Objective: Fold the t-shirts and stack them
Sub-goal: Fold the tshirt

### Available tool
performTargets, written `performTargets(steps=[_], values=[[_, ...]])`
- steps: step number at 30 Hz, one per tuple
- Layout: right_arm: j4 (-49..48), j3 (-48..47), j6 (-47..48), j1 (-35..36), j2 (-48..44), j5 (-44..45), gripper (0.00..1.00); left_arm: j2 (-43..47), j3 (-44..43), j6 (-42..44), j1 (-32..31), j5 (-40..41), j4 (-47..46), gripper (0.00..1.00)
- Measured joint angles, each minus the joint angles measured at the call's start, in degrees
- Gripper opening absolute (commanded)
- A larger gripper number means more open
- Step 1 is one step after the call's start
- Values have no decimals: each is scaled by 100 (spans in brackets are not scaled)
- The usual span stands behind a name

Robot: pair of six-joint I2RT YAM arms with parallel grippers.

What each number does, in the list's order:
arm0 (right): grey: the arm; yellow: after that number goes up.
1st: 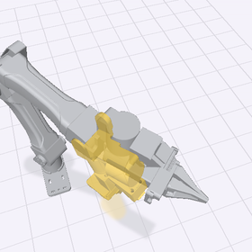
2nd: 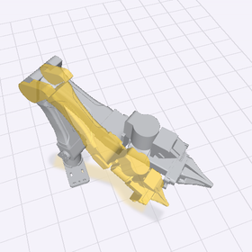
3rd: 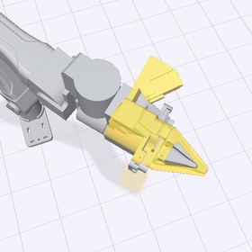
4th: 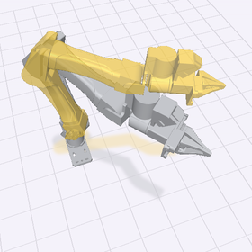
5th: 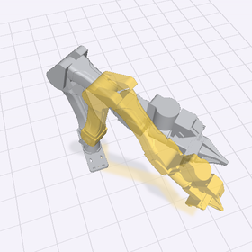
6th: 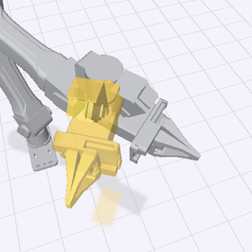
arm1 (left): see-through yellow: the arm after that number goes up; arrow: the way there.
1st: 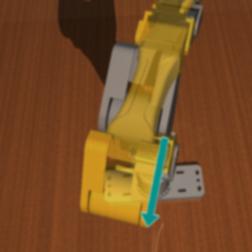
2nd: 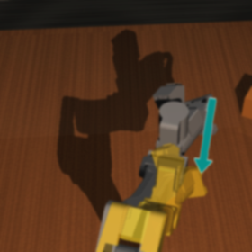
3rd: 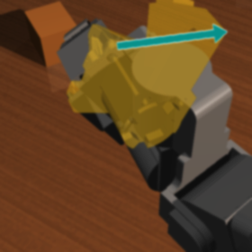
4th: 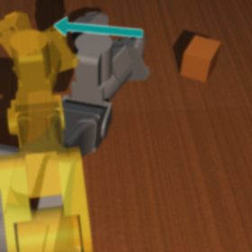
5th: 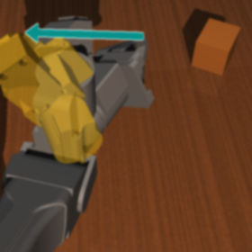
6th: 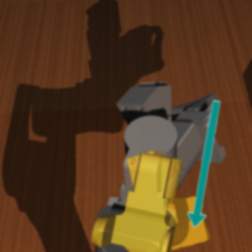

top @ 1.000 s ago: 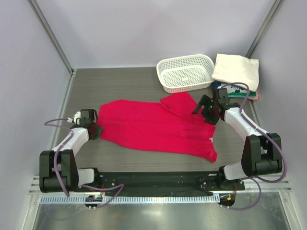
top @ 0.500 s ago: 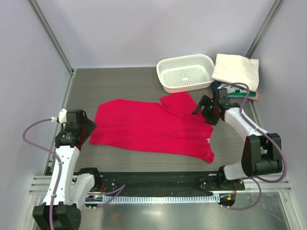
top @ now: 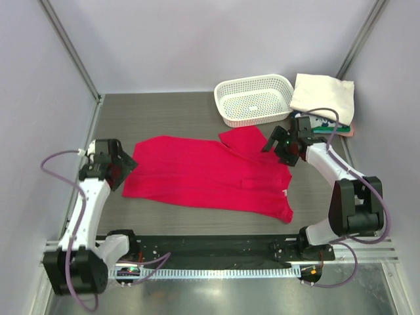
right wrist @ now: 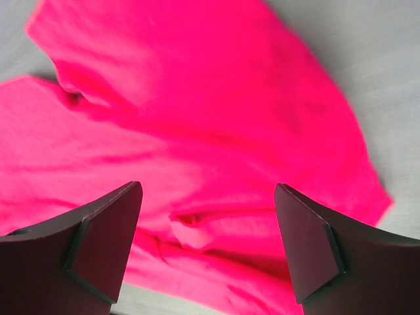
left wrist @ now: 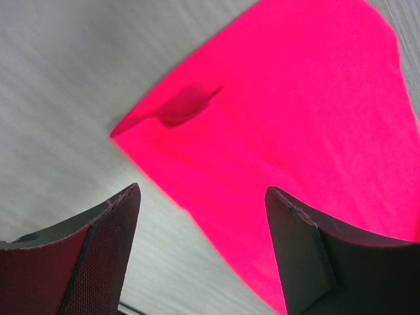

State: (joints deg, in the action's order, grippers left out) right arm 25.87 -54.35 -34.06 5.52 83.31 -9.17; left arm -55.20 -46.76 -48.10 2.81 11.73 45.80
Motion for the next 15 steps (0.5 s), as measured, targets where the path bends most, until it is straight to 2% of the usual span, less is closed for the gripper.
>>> performTargets(steps=[7, 11, 15], values=[[-136, -1641, 332, 0, 1353, 459, 86, -2736, -1683, 505, 9, -114, -896, 77], [-275, -2653, 586, 42, 2369, 533, 82, -3786, -2347, 651, 63, -264, -1335, 77], [-396, -3316, 905, 186, 3289, 533, 80, -4358, -2468, 662, 138, -402, -1635, 75]])
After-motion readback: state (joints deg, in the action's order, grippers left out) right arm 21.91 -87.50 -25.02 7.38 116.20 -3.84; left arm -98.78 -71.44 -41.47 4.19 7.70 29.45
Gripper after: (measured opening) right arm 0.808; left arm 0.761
